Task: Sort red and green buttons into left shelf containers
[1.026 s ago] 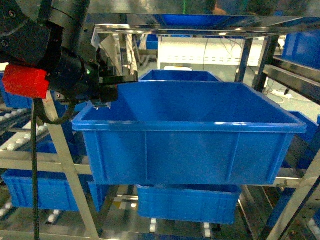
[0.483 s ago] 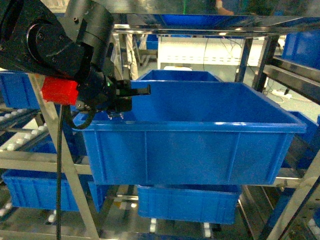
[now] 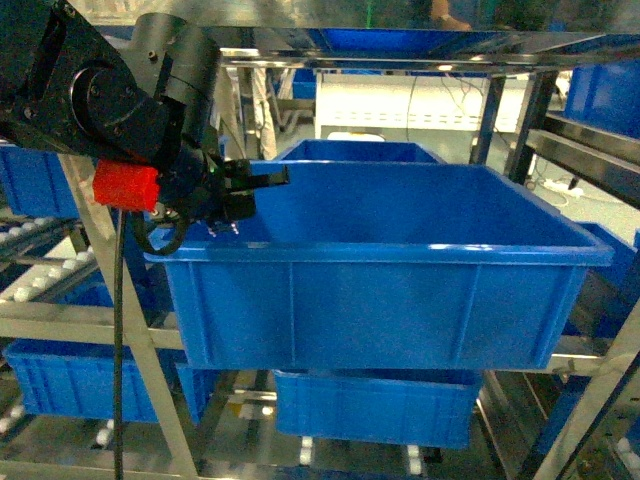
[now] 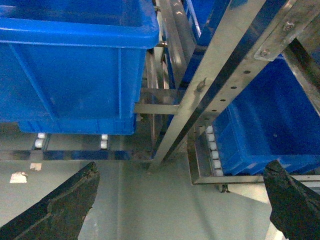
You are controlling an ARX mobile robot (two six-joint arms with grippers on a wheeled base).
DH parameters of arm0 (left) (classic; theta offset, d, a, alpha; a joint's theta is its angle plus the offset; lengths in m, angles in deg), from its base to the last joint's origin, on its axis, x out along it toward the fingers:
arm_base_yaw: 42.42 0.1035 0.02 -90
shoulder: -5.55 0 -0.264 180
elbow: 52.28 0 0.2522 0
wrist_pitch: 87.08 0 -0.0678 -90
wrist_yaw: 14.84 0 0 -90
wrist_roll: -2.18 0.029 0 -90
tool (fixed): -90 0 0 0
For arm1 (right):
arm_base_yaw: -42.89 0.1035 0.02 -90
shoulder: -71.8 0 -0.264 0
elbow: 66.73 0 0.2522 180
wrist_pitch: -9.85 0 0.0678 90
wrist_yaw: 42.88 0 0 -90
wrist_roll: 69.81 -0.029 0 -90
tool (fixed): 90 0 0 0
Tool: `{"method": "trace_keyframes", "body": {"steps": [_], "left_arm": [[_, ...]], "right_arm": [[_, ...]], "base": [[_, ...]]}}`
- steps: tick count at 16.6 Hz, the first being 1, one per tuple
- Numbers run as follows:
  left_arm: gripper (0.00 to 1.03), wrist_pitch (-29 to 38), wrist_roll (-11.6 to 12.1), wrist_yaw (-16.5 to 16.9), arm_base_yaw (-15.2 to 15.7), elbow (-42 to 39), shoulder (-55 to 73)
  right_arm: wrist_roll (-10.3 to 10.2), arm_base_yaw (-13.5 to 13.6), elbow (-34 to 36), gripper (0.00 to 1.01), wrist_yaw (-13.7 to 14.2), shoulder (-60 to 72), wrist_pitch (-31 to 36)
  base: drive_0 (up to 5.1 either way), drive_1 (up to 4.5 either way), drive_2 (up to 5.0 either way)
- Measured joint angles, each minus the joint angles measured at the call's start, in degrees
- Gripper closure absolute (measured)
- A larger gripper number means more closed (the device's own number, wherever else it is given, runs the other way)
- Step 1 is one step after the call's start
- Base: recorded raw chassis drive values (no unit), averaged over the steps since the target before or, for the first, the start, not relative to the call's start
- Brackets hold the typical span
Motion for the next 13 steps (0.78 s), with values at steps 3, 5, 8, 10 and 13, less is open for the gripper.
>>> {"method": "trace_keyframes", "body": {"steps": [3,5,8,10,13], "left_arm": [[0.48,0.52,-1.53,-0.77,-0.04,1.14,0.63],[0.26,1.11,-2.10,-0.96,0.09,1.40,0.63],[0.04,0.28,-2.32,-1.66,-0.24,1.44,0.61],[0.05,4.17,-2.29,-1.53,-1.97,-2.75,-4.85],[0.05,8.94,-1.66,-1.75,-3.26,-11.10,-13.38]], "right_arm": [[0.00,0.00,0.00,0.03,0.00,0.00,-0.02],[0.00,0.00,0.00,0.03,0.00,0.00,-0.02],[0.02,0.00,0.00,0.03,0.00,0.00,0.00],[0.17,0.00,0.00,0.03,0.00,0.00,0.00],[0.20,0.00,0.00,0.03,0.00,0.00,-0.02]], "base": [[0.0,0.00,0.0],[0.0,0.00,0.0],[0.0,0.00,0.0],[0.0,0.00,0.0],[0.0,0.00,0.0]]}}
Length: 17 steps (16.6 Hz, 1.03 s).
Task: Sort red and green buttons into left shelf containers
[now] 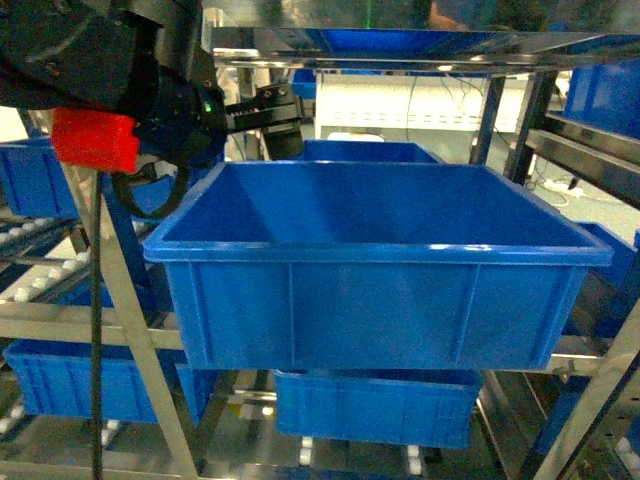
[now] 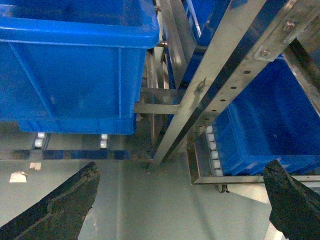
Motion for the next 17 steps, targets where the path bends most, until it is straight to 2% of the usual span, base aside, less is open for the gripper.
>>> {"method": "trace_keyframes", "body": {"steps": [2,5,6,7,8,9,10,11,12,13,14,15,16,17], "left_arm": [[0.05,2.93,0.35,-1.68,-1.38,-8.15,-5.57],[0.05,4.20,-0.28,-8.48,-3.43,-18.38,-16.96],[0.05,3.98,-2.36,-12.07,-4.04,-21.42,-22.40],[0.05,2.29,-5.31,-17.90,-5.18,-24.61,-29.20],[0.05,-1.81,-9.33,-23.82,-6.58,-27.74,-35.67],[0.05,-4.26,-13.27,-27.30,-7.50,-29.46,-39.89],[0.05,-3.54,-15.17,-27.45,-7.67,-29.03,-40.54],[0.07,0.83,-14.51,-25.86,-7.28,-30.14,-40.09],[0.18,13.86,-8.26,-16.65,-5.07,-35.50,-40.79],[0.30,23.26,0.96,-9.44,-2.34,-42.60,-43.15],[0.41,28.13,7.82,-5.53,-0.44,-46.99,-45.97],[0.53,30.38,13.07,-2.62,1.27,-49.81,-49.48],[0.68,30.58,16.04,-0.55,3.17,-52.83,-52.83],[0.82,29.83,17.46,1.18,5.01,-56.11,-55.08]], "right_arm": [[0.00,0.00,0.00,0.03,0.00,0.00,0.02],[0.00,0.00,0.00,0.03,0.00,0.00,0.00],[0.00,0.00,0.00,0.03,0.00,0.00,0.02],[0.00,0.00,0.00,0.03,0.00,0.00,0.00],[0.00,0.02,0.00,0.03,0.00,0.00,0.02],[0.00,0.00,0.00,0.03,0.00,0.00,0.02],[-0.07,-0.44,2.58,0.07,-2.91,2.16,12.52],[-0.07,-1.70,8.52,0.22,-8.96,7.02,32.06],[-0.04,-3.32,14.25,0.33,-13.16,7.02,40.94],[-0.07,-4.59,16.52,0.46,-13.25,3.30,48.68],[-0.07,-4.85,16.33,0.57,-13.05,-1.49,50.27],[-0.07,-4.61,16.39,0.68,-13.53,-6.16,44.72],[-0.07,-4.50,18.97,0.84,-13.62,-11.50,39.71],[-0.07,-4.50,20.48,0.99,-13.53,-15.89,37.53]], "base": [[0.0,0.00,0.0],[0.0,0.00,0.0],[0.0,0.00,0.0],[0.0,0.00,0.0],[0.0,0.00,0.0],[0.0,0.00,0.0],[0.0,0.00,0.0],[0.0,0.00,0.0],[0.0,0.00,0.0],[0.0,0.00,0.0],[0.0,0.00,0.0],[0.0,0.00,0.0],[0.0,0.00,0.0],[0.0,0.00,0.0]]}}
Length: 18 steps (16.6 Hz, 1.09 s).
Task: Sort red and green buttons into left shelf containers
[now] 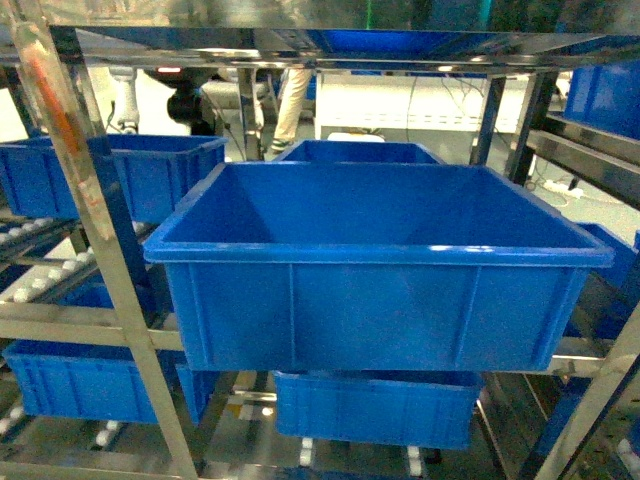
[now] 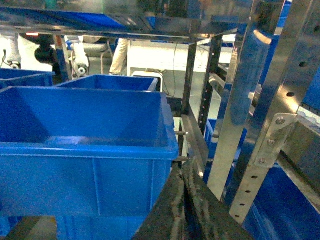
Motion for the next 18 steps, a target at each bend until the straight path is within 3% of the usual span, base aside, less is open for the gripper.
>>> {"method": "trace_keyframes", "body": {"steps": [2,8,9,10,12,13,18], "left_arm": [[1.01,-1.05,1.07,2.54,2.32,-3.65,-4.61],[1.01,-7.54,1.05,8.39,7.76,-9.77,-17.57],[1.01,-8.87,1.09,11.41,10.80,-10.38,-19.45],[1.01,-9.90,1.05,11.56,12.24,-10.97,-20.98],[1.01,-11.82,1.05,12.55,12.00,-11.98,-24.57],[1.01,-9.14,1.07,12.48,11.93,-13.46,-24.57],[1.01,-22.25,1.07,12.46,12.13,-13.53,-37.07]], "right_arm": [[-0.02,0.00,1.51,0.99,0.02,-6.21,-4.00],[0.00,0.00,4.66,0.99,0.00,-23.23,-18.05],[0.00,0.00,4.68,0.99,0.02,-25.38,-19.85],[0.00,0.00,4.70,0.99,0.02,-27.56,-21.59],[-0.02,0.00,4.70,0.99,0.02,-32.22,-26.01],[0.00,0.00,4.72,0.99,0.02,-34.03,-27.52],[-0.02,0.00,4.74,0.99,0.02,-45.94,-39.10]], "base": [[0.0,0.00,0.0],[0.0,0.00,0.0],[0.0,0.00,0.0],[0.0,0.00,0.0],[0.0,0.00,0.0],[0.0,0.00,0.0],[0.0,0.00,0.0]]}}
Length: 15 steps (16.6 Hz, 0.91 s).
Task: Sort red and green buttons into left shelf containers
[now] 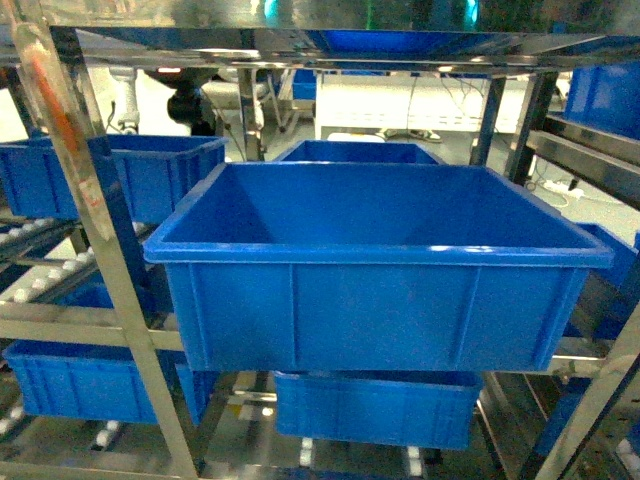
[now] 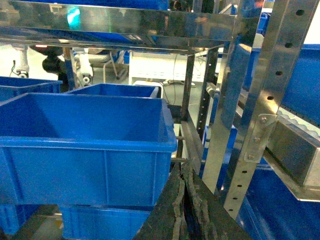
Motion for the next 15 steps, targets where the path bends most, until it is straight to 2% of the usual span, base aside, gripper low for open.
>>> {"method": "trace_keyframes", "body": {"steps": [10,11,12,13,14,15], "left_arm": [[1.01,-9.99,0.00,0.00,0.00,0.00,-10.36],[1.01,-10.47,0.02,-0.02,0.00,0.00,-10.99],[1.01,-11.91,0.00,0.00,0.00,0.00,-11.89],[1.01,-18.38,0.07,0.00,0.00,0.02,-15.91],[1.01,-20.98,0.07,-0.02,0.00,0.02,-19.78],[1.01,-19.93,0.11,-0.02,0.00,0.24,-20.50]], "right_arm": [[0.00,0.00,-0.02,0.99,0.00,-9.64,-9.99],[0.02,0.00,-0.04,0.99,-0.02,-14.08,-16.96],[0.02,0.00,-0.04,0.99,0.00,-17.86,-18.69],[0.02,0.00,-0.09,0.99,-0.02,-18.49,-17.86],[0.02,0.00,-0.07,0.99,0.04,-18.47,-19.15],[0.02,0.00,-0.04,0.99,-0.02,-18.43,-18.84]], "base": [[0.0,0.00,0.0],[0.0,0.00,0.0],[0.0,0.00,0.0],[0.0,0.00,0.0],[0.0,0.00,0.0],[0.0,0.00,0.0]]}}
